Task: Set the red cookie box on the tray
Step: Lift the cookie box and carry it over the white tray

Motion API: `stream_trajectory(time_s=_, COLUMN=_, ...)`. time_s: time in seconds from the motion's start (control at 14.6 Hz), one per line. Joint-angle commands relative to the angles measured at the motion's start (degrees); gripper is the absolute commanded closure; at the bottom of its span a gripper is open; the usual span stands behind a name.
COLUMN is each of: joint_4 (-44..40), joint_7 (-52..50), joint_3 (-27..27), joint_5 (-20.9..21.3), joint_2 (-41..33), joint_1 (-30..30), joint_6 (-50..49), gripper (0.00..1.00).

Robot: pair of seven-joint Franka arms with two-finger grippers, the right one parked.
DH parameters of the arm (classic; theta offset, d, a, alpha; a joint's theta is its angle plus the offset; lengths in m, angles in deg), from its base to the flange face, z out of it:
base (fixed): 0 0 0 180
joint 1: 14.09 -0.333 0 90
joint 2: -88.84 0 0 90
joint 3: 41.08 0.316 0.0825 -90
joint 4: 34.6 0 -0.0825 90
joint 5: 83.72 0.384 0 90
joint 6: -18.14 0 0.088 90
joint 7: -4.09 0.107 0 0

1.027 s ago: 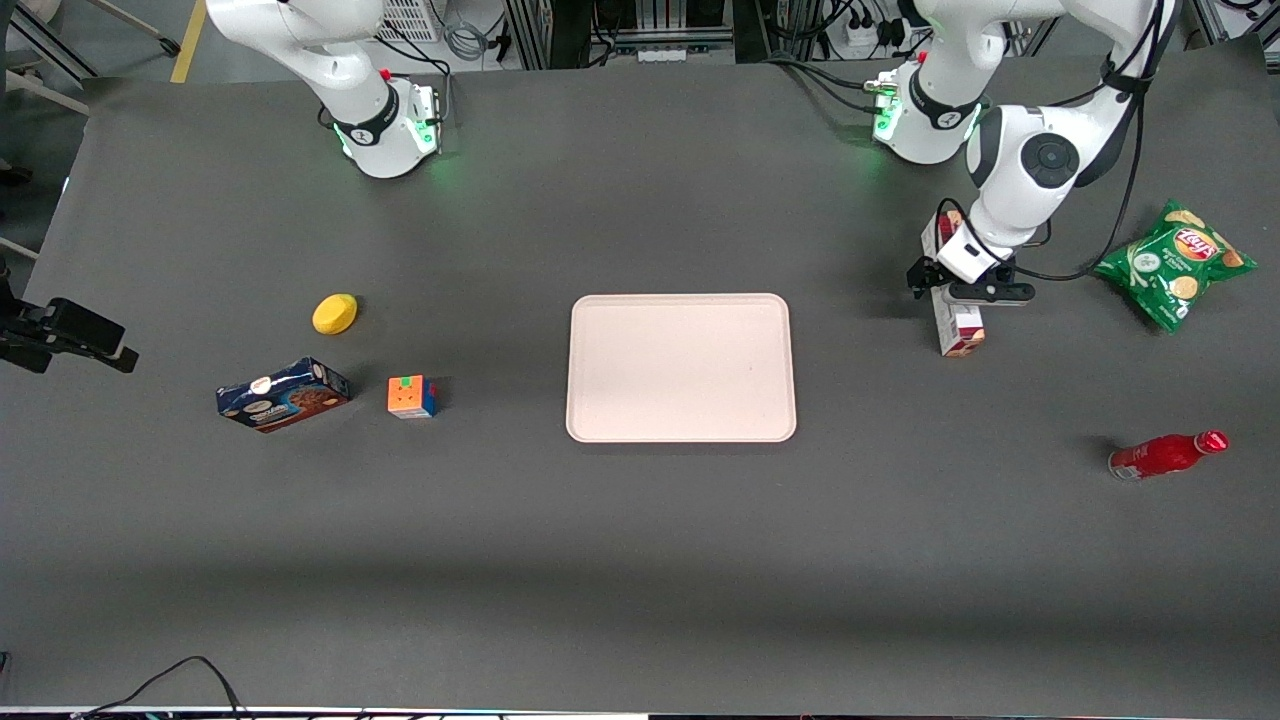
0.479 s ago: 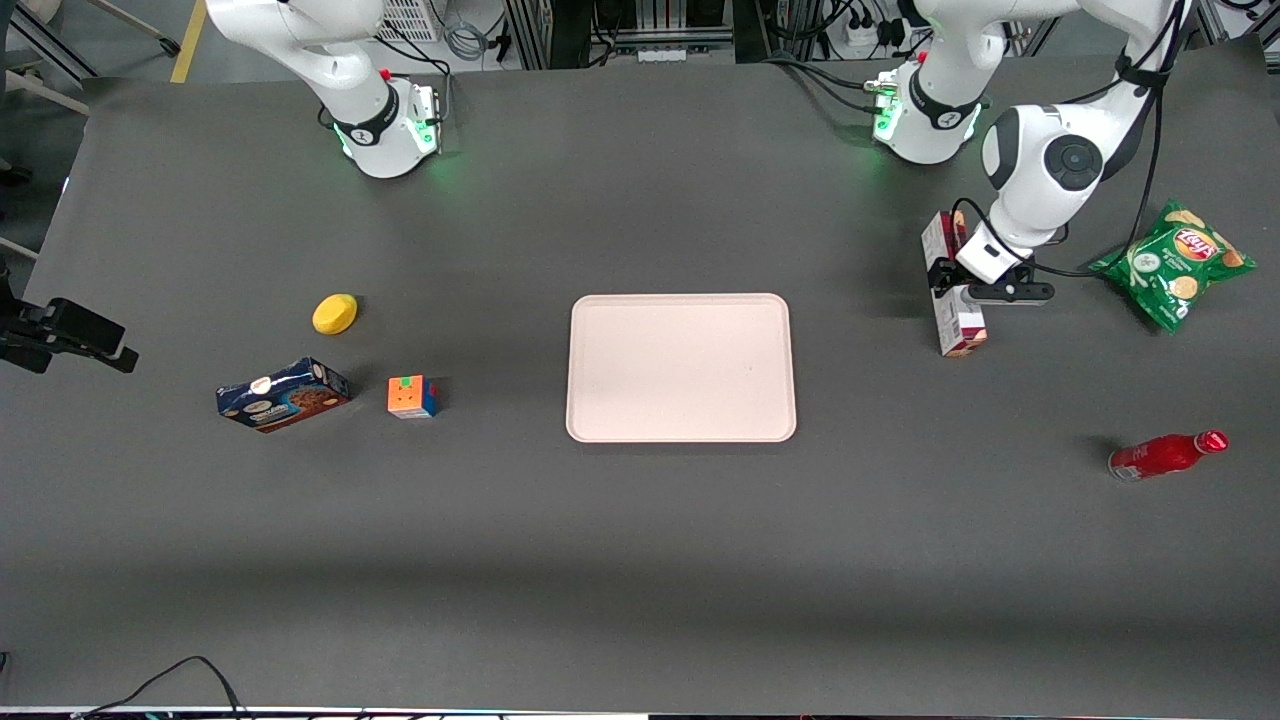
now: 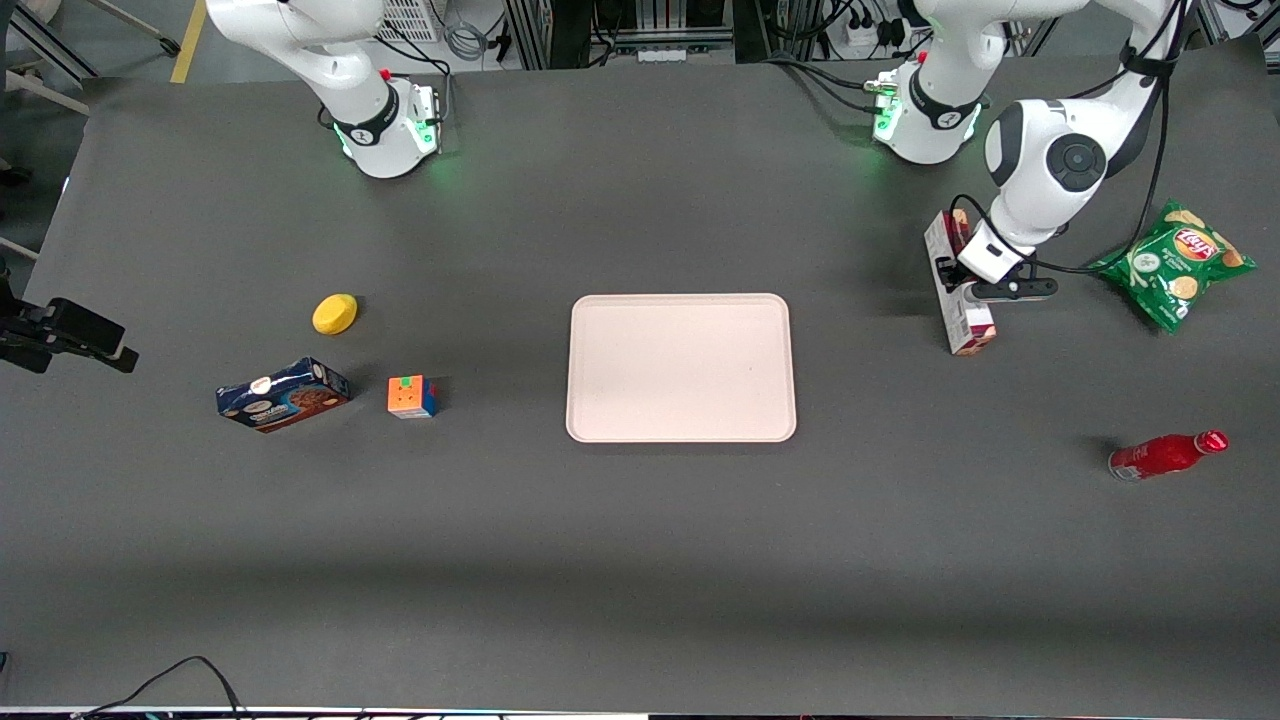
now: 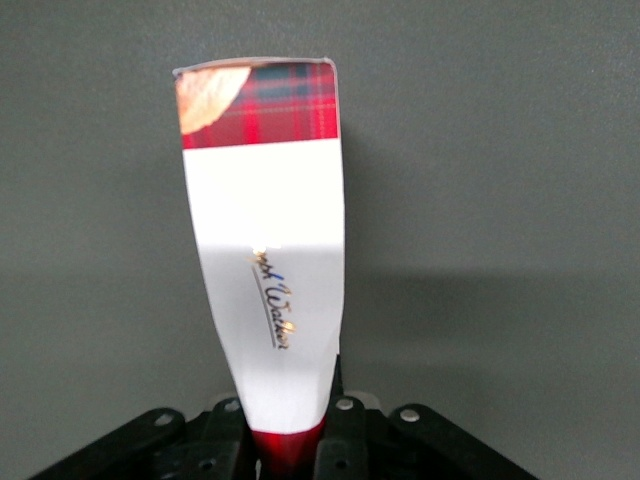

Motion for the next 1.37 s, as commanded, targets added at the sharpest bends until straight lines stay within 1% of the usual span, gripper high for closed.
stream_trajectory(time_s=0.0, joint_4=2.40, joint_7=-3.80, joint_3=-2.26, joint_5=-0.21, joint_2=-5.32, joint_1=0.75, joint_6=-3.52, gripper=1.00)
stream_trajectory(time_s=0.14, joint_4=-0.49, joint_7=-7.06, joint_3=-4.72, joint_5=-0.21, joint_2=-6.72, joint_1=0.75, joint_6=-9.21, gripper=1.00)
stream_trajectory(time_s=0.34, joint_4=-10.05, joint_7=-7.42, joint_3=-6.14, joint_5=-0.82, joint_2=-8.22, joint_1=1.80, joint_6=-22.56, gripper=1.00)
stream_trajectory(time_s=0.48, joint_4=-20.58, joint_7=-7.51, joint_3=-9.46, joint_5=-1.70, joint_2=-8.05, joint_1=2.25, joint_6=-32.23, gripper=1.00)
stream_trajectory(time_s=0.55, joint_4=-27.07, joint_7=-7.77, joint_3=-11.13, joint_5=-3.45, joint_2=-7.44, joint_1=2.42, joint_6=-37.84, gripper=1.00)
stream_trajectory(time_s=0.62, joint_4=-33.05, joint_7=-8.47, joint_3=-11.67, joint_5=-4.77, joint_2=-6.39, joint_1=2.77, joint_6=-43.03, gripper=1.00)
stream_trajectory(time_s=0.75, joint_4=-44.48, joint_7=-11.10, joint_3=-13.42, joint_5=-5.13, joint_2=-3.40, joint_1=3.74, joint_6=-50.35, gripper=1.00)
stream_trajectory(time_s=0.89, joint_4=-52.32, joint_7=-15.75, joint_3=-16.67, joint_5=-5.13, joint_2=-0.24, joint_1=4.00, joint_6=-53.01, gripper=1.00)
stream_trajectory(time_s=1.03, joint_4=-56.48, joint_7=-22.07, joint_3=-20.71, joint_5=-5.22, joint_2=3.53, joint_1=4.53, joint_6=-52.67, gripper=1.00)
stream_trajectory(time_s=1.16, joint_4=-58.68, joint_7=-28.66, joint_3=-26.42, joint_5=-4.35, joint_2=8.19, joint_1=4.53, joint_6=-48.48, gripper=1.00)
stream_trajectory(time_s=1.23, joint_4=-58.86, joint_7=-32.26, joint_3=-28.27, joint_5=-3.91, joint_2=10.56, joint_1=4.71, joint_6=-45.05, gripper=1.00)
stream_trajectory(time_s=1.3, joint_4=-58.78, joint_7=-34.65, joint_3=-29.25, joint_5=-2.42, joint_2=12.59, joint_1=5.67, joint_6=-42.32, gripper=1.00)
